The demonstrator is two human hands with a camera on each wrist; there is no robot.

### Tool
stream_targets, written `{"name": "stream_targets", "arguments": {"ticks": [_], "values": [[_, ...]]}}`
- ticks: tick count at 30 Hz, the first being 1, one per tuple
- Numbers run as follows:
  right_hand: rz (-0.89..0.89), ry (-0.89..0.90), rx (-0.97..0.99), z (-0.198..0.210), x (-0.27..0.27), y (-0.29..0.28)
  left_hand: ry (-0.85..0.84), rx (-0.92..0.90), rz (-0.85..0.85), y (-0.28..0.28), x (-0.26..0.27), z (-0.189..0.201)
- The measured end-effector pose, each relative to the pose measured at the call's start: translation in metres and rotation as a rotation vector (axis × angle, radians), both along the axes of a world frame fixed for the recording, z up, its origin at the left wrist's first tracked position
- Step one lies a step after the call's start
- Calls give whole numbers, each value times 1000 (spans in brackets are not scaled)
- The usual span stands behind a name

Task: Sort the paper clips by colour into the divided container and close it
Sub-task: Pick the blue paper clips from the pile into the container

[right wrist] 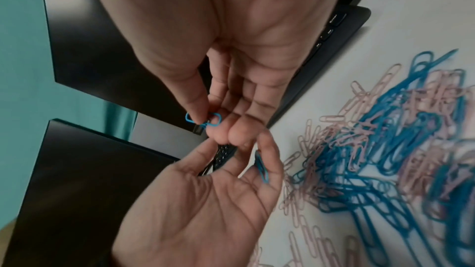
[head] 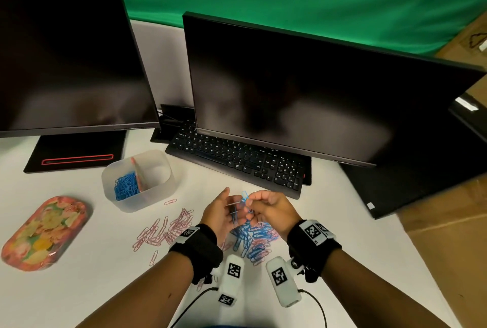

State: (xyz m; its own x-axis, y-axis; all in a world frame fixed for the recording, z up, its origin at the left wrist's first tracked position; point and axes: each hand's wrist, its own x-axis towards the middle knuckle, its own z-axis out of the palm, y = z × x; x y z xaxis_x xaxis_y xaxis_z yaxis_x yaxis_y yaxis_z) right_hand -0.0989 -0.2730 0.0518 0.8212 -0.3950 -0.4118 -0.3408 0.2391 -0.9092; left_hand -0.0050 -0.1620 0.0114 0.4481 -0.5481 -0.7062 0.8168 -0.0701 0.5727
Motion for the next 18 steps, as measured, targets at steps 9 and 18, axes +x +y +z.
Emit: {"name": "stream_targets", "arguments": {"ticks": [9,18], "values": [[157,82,-329,3,15,2,-5,-14,80,-3,-1,14],[295,292,-777,-22,-29,-17,-55,73,28,13,18,2]]}}
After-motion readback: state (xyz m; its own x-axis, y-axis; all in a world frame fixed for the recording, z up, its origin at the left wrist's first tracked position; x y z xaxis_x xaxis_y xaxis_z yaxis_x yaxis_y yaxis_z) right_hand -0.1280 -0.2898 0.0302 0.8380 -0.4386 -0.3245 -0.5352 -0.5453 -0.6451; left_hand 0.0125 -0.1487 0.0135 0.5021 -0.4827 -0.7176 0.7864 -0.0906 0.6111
